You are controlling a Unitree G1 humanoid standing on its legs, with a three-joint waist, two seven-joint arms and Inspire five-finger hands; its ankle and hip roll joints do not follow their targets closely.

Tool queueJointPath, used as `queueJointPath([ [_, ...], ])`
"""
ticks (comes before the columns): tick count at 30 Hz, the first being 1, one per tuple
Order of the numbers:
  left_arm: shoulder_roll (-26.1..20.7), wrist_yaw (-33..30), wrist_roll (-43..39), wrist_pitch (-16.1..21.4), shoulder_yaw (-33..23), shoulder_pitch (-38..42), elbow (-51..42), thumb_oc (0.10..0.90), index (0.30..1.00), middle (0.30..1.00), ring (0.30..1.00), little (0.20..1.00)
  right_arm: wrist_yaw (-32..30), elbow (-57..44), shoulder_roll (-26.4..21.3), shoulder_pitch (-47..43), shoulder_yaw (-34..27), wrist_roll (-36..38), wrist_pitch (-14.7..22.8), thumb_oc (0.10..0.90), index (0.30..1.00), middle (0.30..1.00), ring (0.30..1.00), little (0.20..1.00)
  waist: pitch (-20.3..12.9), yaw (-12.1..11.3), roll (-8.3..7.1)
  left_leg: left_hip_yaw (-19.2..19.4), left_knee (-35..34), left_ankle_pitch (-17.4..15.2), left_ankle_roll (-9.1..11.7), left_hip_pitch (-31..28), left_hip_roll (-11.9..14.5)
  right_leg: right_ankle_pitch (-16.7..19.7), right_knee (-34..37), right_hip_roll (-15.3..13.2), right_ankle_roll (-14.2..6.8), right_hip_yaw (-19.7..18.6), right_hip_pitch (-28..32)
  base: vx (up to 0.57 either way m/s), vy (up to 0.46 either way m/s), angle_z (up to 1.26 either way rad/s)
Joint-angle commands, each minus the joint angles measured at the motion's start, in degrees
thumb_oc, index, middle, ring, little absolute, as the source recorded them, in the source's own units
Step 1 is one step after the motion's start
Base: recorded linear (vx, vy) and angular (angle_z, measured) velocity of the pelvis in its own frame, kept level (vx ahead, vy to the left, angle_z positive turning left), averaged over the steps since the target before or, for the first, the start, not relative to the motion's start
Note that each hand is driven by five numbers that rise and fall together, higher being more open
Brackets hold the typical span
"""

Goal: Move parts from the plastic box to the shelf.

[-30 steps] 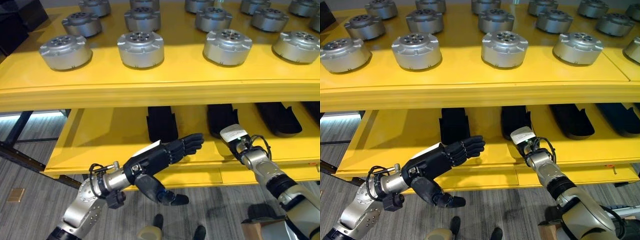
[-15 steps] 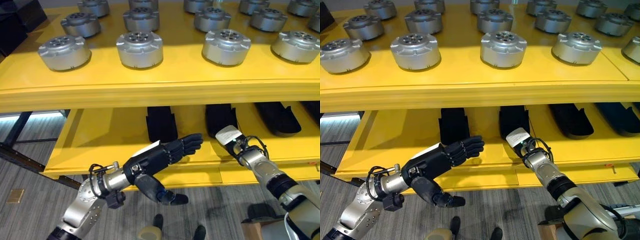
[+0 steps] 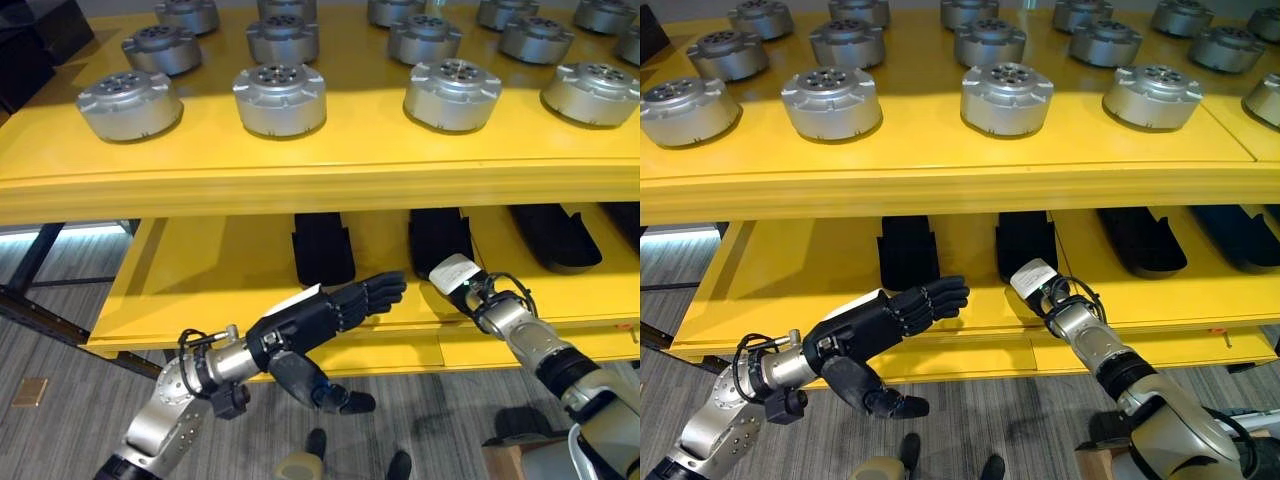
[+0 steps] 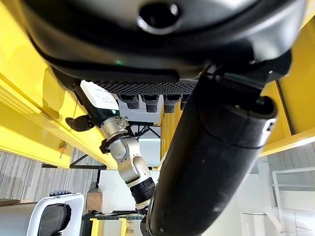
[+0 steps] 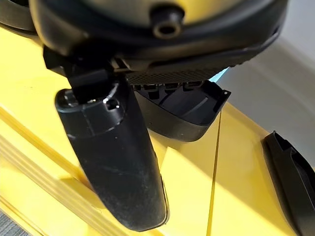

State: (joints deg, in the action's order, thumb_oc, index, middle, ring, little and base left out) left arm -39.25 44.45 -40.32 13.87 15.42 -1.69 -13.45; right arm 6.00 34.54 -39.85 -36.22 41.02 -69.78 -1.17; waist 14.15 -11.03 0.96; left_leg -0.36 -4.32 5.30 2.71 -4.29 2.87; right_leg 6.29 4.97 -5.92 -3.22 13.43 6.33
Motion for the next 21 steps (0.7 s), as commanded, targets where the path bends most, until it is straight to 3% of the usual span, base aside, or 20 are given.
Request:
queueJointPath([
  [1,0.6,1.5,-6.1,6.3,-0.6,0.4,-2.4,0.9,1.0,1.0,1.0,1.0,-0.6,-1.2,-4.7,-5.5,2.7,-2.4,-1.2,0.9,1.0,1.0,1.0,1.0,-5.0,-0.2,-1.77,0.5,1.6,-2.7,1.3,1.2,4.5,-7.1,-5.6,-3.6,-2.2,1.8,1.0,0.0,0.0,0.0],
  [21,0.4,1.6,-5.8,6.1,-0.6,0.1,-2.4,0.9,1.0,1.0,1.0,1.0,0.0,-0.9,-6.8,-2.4,1.1,-9.1,0.2,0.9,1.0,1.0,1.0,1.0,-4.8,0.5,-2.1,1.0,2.0,-2.9,1.2,1.2,4.7,-7.2,-6.0,-3.6,-2.2,1.5,0.8,0.0,0.0,0.0],
])
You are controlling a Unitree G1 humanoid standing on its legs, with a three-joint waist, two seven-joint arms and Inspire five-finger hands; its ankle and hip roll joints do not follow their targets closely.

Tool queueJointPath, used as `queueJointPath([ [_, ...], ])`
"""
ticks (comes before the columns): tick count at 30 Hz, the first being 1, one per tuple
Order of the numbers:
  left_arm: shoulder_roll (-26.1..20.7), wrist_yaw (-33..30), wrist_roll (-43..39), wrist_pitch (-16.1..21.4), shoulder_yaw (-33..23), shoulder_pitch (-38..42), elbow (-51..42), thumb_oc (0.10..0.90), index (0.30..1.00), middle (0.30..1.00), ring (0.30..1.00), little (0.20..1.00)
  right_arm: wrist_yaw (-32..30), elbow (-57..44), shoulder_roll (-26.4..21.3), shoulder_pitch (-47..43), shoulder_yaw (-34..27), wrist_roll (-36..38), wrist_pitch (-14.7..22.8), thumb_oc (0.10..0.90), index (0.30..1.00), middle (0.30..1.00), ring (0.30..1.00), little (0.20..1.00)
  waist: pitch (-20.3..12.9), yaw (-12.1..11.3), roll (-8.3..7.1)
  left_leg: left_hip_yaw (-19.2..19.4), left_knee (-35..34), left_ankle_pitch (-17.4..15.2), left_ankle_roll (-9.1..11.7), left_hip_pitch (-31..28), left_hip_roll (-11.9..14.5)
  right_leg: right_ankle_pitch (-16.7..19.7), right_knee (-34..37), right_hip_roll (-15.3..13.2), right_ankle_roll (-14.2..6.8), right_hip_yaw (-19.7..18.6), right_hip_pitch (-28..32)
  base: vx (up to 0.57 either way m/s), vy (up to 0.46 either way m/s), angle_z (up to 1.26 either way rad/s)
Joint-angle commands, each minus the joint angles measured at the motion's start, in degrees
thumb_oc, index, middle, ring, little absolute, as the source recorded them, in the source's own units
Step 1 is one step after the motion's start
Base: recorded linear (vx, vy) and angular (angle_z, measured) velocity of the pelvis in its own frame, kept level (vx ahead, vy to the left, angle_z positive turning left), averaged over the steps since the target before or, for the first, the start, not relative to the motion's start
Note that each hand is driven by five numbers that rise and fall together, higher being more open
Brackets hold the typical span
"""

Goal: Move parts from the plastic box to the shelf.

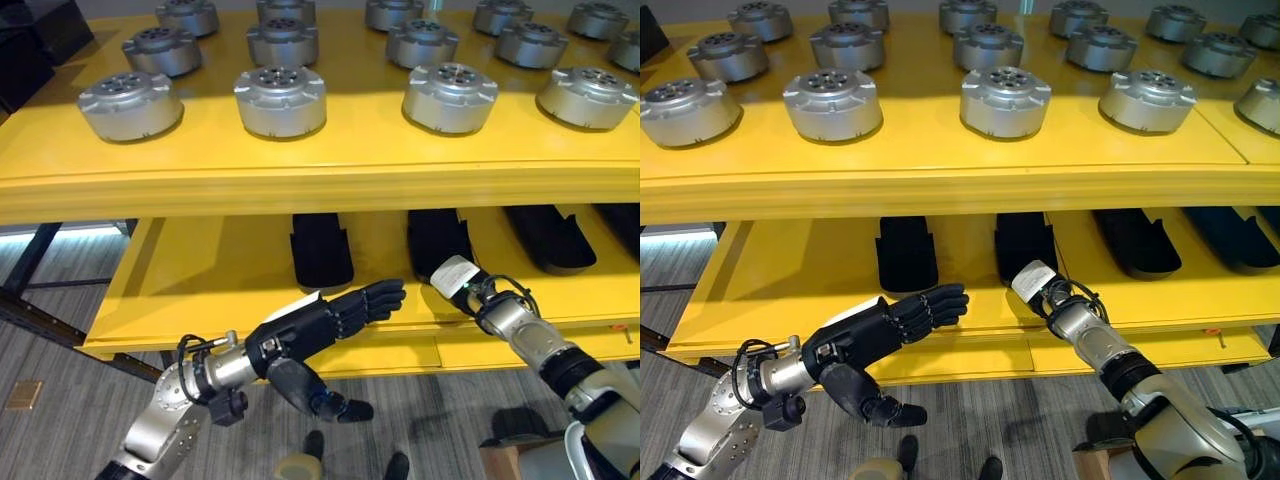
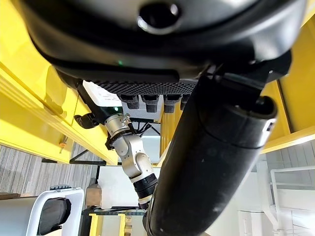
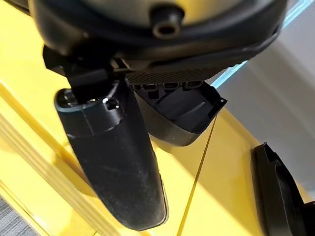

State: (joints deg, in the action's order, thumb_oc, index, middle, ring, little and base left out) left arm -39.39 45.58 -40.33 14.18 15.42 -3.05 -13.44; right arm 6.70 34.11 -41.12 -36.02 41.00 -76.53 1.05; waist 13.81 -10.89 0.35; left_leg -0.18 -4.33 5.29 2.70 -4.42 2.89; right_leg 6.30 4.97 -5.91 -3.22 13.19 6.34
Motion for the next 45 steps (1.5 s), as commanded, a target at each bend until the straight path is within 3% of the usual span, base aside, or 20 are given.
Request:
queueJointPath([
  [1,0.5,0.4,-5.6,5.8,-0.6,1.4,-2.5,0.9,1.0,1.0,1.0,1.0,-0.8,-0.4,-5.6,-2.5,1.0,-2.4,-2.1,0.9,1.0,1.0,1.0,1.0,-4.5,0.4,-1.5,0.8,2.1,-2.9,1.2,1.3,4.7,-7.2,-6.0,-3.6,-2.2,1.8,0.7,0.0,0.0,0.0],
  [21,-0.1,0.4,-6.3,5.9,-0.9,1.5,-2.9,0.9,1.0,1.0,1.0,1.0,-1.4,-0.6,-7.3,-1.3,-1.0,-3.8,-2.2,0.9,1.0,1.0,1.0,1.0,-4.4,1.1,-1.44,1.3,2.2,-3.1,1.1,1.2,4.8,-7.3,-6.2,-3.6,-2.2,1.4,0.7,0.0,0.0,0.0],
  [33,-0.6,-0.7,-5.8,6.6,-0.2,1.5,-2.9,0.9,1.0,1.0,1.0,1.0,-11.1,-2.4,-7.2,-0.9,-3.0,-1.4,-3.8,0.9,1.0,1.0,1.0,1.0,-4.5,1.6,-0.99,1.5,2.2,-3.1,1.1,1.3,4.8,-7.3,-6.0,-3.6,-2.3,1.0,0.5,0.0,0.0,0.0],
  [45,-1.4,-1.5,-6.5,7.2,0.0,1.1,-3.2,0.9,1.0,1.0,1.0,1.0,-13.4,-6.8,-8.1,-0.7,-3.6,3.8,-3.3,0.9,1.0,1.0,1.0,1.0,-4.5,2.1,-0.73,1.5,2.4,-3.4,1.0,1.3,4.7,-7.4,-6.3,-3.7,-2.4,0.8,0.3,0.0,0.0,0.0],
])
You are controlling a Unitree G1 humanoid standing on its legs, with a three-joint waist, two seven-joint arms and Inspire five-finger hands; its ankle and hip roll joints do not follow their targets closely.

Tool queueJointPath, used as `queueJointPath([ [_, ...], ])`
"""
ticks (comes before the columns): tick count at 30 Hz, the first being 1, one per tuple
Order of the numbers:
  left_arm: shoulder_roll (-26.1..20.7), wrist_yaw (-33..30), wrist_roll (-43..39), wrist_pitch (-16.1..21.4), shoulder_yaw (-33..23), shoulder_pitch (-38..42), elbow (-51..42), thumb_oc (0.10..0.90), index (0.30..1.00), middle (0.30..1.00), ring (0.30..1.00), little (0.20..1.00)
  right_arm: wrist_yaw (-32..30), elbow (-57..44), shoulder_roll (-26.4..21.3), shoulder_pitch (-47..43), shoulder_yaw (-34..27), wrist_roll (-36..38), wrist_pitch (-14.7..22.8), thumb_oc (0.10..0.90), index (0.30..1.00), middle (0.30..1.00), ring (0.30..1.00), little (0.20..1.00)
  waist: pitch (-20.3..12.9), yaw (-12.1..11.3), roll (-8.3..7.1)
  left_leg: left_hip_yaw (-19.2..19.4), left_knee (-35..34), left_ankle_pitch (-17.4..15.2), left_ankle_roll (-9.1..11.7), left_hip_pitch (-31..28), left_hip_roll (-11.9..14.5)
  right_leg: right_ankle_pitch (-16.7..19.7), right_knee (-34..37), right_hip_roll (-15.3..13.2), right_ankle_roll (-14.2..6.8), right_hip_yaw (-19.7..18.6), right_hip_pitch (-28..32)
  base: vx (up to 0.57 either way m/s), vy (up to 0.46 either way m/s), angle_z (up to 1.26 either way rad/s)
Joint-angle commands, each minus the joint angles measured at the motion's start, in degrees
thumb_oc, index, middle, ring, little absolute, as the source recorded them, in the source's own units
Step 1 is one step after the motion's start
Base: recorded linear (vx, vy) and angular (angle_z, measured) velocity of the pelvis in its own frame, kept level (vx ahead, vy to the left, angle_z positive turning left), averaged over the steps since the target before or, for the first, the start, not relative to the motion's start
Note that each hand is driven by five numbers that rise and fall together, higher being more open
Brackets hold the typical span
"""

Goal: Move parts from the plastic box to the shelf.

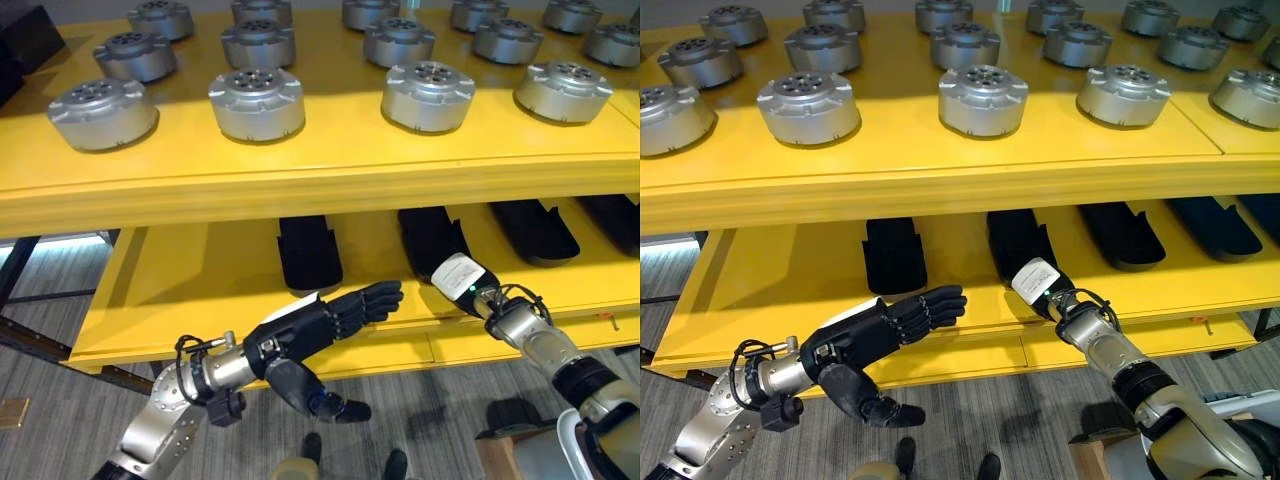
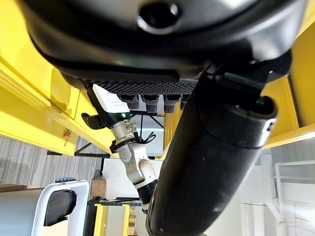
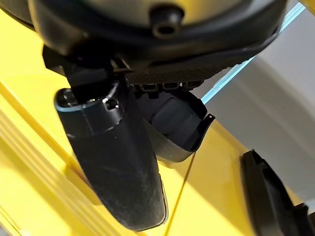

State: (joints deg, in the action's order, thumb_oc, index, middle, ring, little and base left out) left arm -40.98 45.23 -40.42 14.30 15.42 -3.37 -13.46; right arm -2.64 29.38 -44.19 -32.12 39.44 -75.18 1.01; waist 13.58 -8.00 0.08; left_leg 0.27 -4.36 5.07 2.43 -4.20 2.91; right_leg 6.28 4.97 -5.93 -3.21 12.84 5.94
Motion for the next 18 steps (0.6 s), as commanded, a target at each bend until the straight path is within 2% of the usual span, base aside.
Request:
queueJointPath([
  [1,0.3,-1.2,-6.4,7.2,0.0,1.4,-3.2,0.9,1.0,1.0,1.0,1.0,-4.4,-2.2,-5.1,-4.5,-2.2,3.0,-3.6,0.9,1.0,1.0,1.0,1.0,-4.2,-0.7,-0.44,1.1,2.5,-3.2,1.3,1.1,4.7,-7.4,-6.3,-3.7,-2.4,1.1,0.7,0.0,0.0,0.0],
  [6,0.2,-1.5,-6.5,7.2,0.2,1.4,-3.3,0.9,1.0,1.0,1.0,1.0,-6.0,-1.9,-5.0,-4.8,-2.5,4.3,-4.7,0.9,1.0,1.0,1.0,1.0,-4.3,-0.7,-0.4,1.2,2.7,-3.3,1.3,1.1,4.7,-7.5,-6.4,-3.7,-2.3,1.0,0.7,0.0,0.004,-0.04],
  [18,0.0,-1.7,-6.9,6.9,0.3,1.7,-3.7,0.9,1.0,1.0,1.0,1.0,-5.3,0.6,-4.9,-5.8,-3.1,4.4,-9.4,0.9,1.0,1.0,1.0,1.0,-4.1,-0.8,-0.17,1.1,2.7,-3.3,1.3,1.1,4.8,-7.5,-6.4,-3.8,-2.3,1.1,0.6,0.0,0.001,-0.01],
])
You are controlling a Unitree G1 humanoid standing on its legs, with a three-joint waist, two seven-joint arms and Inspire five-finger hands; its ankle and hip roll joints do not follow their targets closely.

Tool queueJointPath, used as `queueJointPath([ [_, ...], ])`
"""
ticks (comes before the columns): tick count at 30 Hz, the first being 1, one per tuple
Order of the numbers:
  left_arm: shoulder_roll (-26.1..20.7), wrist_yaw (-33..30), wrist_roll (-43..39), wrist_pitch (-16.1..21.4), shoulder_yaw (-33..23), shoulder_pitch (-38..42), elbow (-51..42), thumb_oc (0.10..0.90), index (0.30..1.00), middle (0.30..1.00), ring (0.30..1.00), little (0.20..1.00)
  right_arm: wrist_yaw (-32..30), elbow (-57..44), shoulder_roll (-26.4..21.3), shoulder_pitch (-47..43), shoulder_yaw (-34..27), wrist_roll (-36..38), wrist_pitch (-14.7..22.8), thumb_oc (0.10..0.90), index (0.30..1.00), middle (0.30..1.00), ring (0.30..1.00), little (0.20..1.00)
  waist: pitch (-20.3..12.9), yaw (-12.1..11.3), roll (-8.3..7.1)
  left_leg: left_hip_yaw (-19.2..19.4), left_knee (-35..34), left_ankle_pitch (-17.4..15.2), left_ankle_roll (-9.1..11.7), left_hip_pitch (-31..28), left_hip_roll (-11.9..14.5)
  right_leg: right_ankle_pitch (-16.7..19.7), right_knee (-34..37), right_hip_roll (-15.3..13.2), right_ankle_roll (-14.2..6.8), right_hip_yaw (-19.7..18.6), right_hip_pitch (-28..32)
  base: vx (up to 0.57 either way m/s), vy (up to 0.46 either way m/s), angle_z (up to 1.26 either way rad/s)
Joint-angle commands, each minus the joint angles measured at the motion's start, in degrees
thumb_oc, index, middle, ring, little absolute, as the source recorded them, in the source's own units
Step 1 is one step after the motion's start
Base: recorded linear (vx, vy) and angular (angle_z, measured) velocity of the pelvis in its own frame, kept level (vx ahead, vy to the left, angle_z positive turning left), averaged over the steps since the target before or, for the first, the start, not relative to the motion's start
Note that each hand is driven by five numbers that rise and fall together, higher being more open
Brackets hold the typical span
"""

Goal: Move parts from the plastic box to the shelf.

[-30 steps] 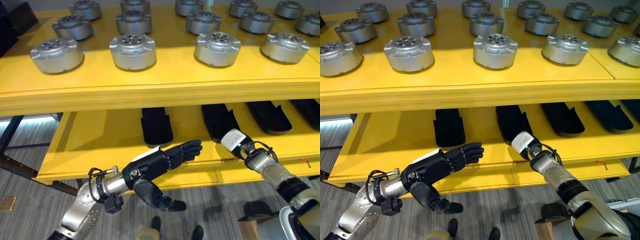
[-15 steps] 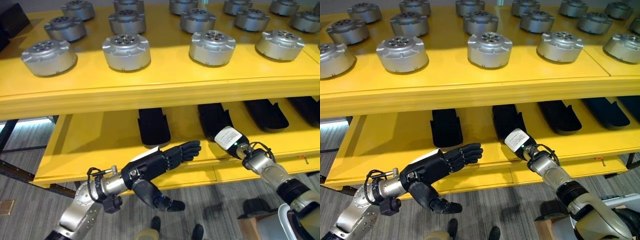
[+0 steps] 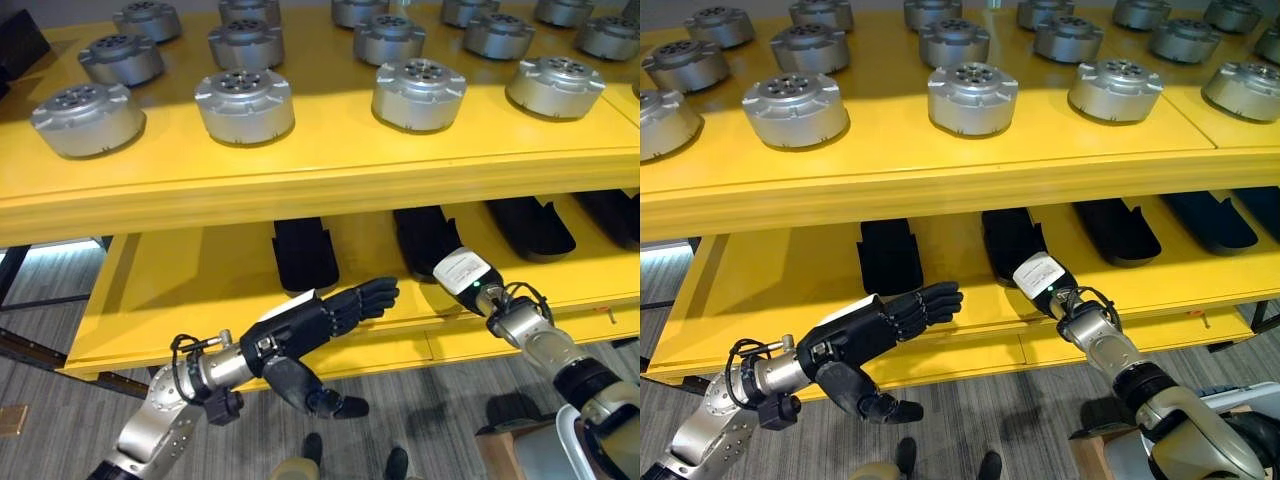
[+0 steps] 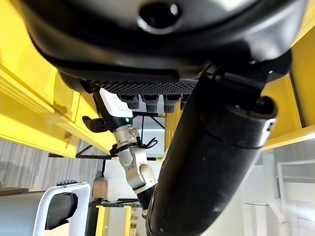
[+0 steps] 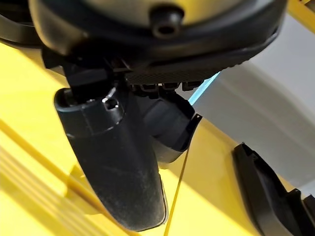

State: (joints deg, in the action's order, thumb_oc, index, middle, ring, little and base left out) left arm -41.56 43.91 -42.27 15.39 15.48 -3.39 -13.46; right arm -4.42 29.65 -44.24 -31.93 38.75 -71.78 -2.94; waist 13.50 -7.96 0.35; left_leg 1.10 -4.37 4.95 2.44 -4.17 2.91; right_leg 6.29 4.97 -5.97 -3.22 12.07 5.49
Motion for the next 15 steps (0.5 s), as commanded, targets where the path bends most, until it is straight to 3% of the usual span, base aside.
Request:
queueJointPath([
  [1,0.6,-0.3,-5.0,5.9,0.3,1.8,-3.7,0.9,1.0,1.0,1.0,1.0,-3.7,0.6,-4.9,-6.1,-2.3,1.4,-6.0,0.9,1.0,1.0,1.0,1.0,-4.0,-0.9,-0.46,0.3,2.7,-3.2,1.3,1.1,4.8,-7.5,-6.4,-3.7,-2.3,1.9,1.1,0.0,0.0,0.0],
  [7,0.7,-0.5,-4.9,5.4,0.4,1.7,-4.1,0.9,1.0,1.0,1.0,1.0,-7.9,2.5,-4.7,-6.8,-3.5,7.6,-9.3,0.9,1.0,1.0,1.0,1.0,-4.1,-0.9,-0.38,0.3,2.4,-3.1,1.3,0.9,4.7,-7.3,-6.1,-3.7,-2.3,1.8,1.2,0.0,0.0,0.0],
  [15,1.6,-1.7,-4.4,4.7,0.7,2.7,-4.5,0.9,1.0,1.0,1.0,1.0,-16.1,3.9,-2.8,-7.6,-6.7,18.8,-6.4,0.9,1.0,1.0,1.0,1.0,-4.2,-0.7,-0.1,0.4,2.3,-3.1,1.3,0.8,4.8,-7.3,-5.9,-3.5,-2.3,1.5,1.2,0.0,0.0,0.0],
])
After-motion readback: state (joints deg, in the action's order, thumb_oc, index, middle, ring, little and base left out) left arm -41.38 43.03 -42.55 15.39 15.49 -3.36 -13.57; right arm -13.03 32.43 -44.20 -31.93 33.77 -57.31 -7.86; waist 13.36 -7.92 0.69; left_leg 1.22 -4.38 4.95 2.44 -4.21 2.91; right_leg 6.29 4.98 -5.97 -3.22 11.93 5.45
